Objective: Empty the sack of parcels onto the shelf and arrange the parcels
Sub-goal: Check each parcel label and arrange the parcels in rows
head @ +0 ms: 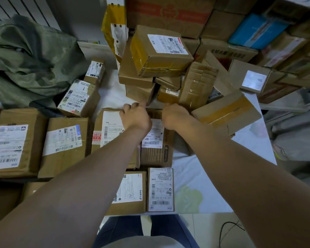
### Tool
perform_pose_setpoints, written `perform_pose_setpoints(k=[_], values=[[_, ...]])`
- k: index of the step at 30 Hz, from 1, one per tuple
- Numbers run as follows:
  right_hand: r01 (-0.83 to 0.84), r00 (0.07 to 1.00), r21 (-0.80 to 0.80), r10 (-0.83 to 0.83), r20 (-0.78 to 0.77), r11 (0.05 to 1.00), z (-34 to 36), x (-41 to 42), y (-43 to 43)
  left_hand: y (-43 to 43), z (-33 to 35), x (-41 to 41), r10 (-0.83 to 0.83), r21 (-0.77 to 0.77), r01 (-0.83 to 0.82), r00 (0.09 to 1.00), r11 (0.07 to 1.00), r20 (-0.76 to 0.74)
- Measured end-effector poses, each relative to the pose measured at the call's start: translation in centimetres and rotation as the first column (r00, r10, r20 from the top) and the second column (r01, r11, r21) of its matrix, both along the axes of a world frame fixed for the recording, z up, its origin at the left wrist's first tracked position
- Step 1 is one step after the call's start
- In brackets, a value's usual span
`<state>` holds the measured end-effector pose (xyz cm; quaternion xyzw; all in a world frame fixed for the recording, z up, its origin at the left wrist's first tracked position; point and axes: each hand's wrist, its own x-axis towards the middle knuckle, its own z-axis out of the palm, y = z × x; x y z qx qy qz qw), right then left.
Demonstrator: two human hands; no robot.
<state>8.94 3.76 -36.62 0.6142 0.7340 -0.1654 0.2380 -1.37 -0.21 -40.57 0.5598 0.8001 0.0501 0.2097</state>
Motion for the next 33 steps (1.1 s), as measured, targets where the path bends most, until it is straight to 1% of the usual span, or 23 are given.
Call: perform_pose_setpoints(k=[3,5,7,9,10,11,13,15,16,17,18,19,20,21,22,23,24,26,28,29,30,31,33], values=[[-0.017,0.997,-0.081,0.011,-0.075,0.997,-1.2,0.4,-0.6,-0.2,-0.1,0.5,-0.064,0.001,0.064,0.998,0.998,-0.013],[-0.044,0.991,-0.073,0.034,-0.132,0.996,-1.6,0.8,-1.0,-0.4,-0.4,0.8,-0.123,-0.048,0.121,0.992,0.992,-0.039],[-0.081,0.977,0.038,0.086,-0.194,0.996,-1.1,1.1,-1.3,-0.5,-0.2,1.3,-0.112,-0.03,0.11,0.992,0.993,-0.066],[-0.068,0.946,0.185,0.122,-0.299,0.98,0.2,1.6,-1.5,-0.5,0.5,2.2,-0.093,0.051,0.096,0.994,0.994,-0.062],[-0.043,0.924,0.276,0.143,-0.354,0.96,1.1,2.1,-1.6,-0.5,0.9,2.9,-0.078,0.1,0.079,0.997,0.992,-0.017],[-0.007,0.903,0.379,0.168,-0.395,0.925,2.0,2.8,-1.7,-0.4,1.2,3.6,-0.05,0.144,0.041,0.997,0.989,0.061],[0.113,0.869,0.556,0.189,-0.457,0.824,3.9,4.5,-1.7,-0.3,1.9,4.8,0.026,0.179,-0.078,0.96,0.981,0.28],[0.286,0.848,0.647,0.128,-0.515,0.707,5.1,7.3,-1.7,-0.7,2.9,6.4,0.108,0.131,-0.197,0.863,0.972,0.493],[0.354,0.851,0.673,0.075,-0.52,0.65,5.5,9.0,-1.7,-1.0,3.4,7.4,0.16,0.069,-0.241,0.806,0.968,0.57],[0.392,0.869,0.688,-0.001,-0.495,0.611,5.5,10.9,-1.5,-1.4,3.9,8.6,0.223,-0.012,-0.275,0.752,0.961,0.62],[0.416,0.888,0.675,-0.11,-0.447,0.61,5.4,12.8,-1.4,-1.8,4.2,9.6,0.288,-0.093,-0.302,0.706,0.949,0.647],[0.451,0.885,0.618,-0.236,-0.401,0.644,5.2,15.2,-1.4,-2.4,4.4,11.0,0.348,-0.161,-0.329,0.654,0.93,0.672],[0.499,0.863,0.513,-0.349,-0.365,0.699,4.8,17.1,-1.5,-2.8,4.5,12.1,0.405,-0.22,-0.364,0.579,0.905,0.708],[0.552,0.827,0.371,-0.431,-0.361,0.747,4.3,18.9,-1.7,-3.3,4.6,13.2,0.455,-0.276,-0.398,0.483,0.875,0.748],[0.591,0.782,0.229,-0.478,-0.4,0.774,3.8,20.8,-2.1,-3.8,4.7,14.3,0.491,-0.31,-0.438,0.399,0.844,0.774],[0.607,0.733,0.133,-0.488,-0.474,0.784,3.2,22.4,-2.4,-4.1,4.7,15.1,0.503,-0.316,-0.468,0.354,0.825,0.789],[0.61,0.686,0.095,-0.464,-0.56,0.787,2.8,23.6,-2.8,-4.4,4.8,15.8,0.495,-0.296,-0.487,0.351,0.822,0.795],[0.624,0.623,0.13,-0.391,-0.678,0.77,2.6,25.6,-3.9,-5.3,5.0,17.1,0.478,-0.236,-0.528,0.385,0.816,0.79],[0.714,0.535,0.152,-0.393,-0.748,0.683,3.1,26.7,-4.8,-6.0,5.2,17.9,0.484,-0.213,-0.557,0.399,0.803,0.779],[0.762,0.474,0.128,-0.412,-0.778,0.635,3.5,27.4,-5.2,-6.4,5.2,18.4,0.5,-0.228,-0.557,0.403,0.799,0.767],[0.789,0.436,0.105,-0.43,-0.791,0.606,3.8,28.0,-5.5,-6.9,5.3,18.8,0.527,-0.258,-0.557,0.4,0.789,0.75],[0.789,0.432,0.089,-0.446,-0.784,0.608,4.0,28.5,-5.6,-7.4,5.4,19.2,0.559,-0.307,-0.552,0.373,0.775,0.741],[0.748,0.45,0.034,-0.469,-0.76,0.663,4.3,29.2,-6.1,-8.9,5.5,20.1,0.598,-0.399,-0.523,0.295,0.754,0.745]])
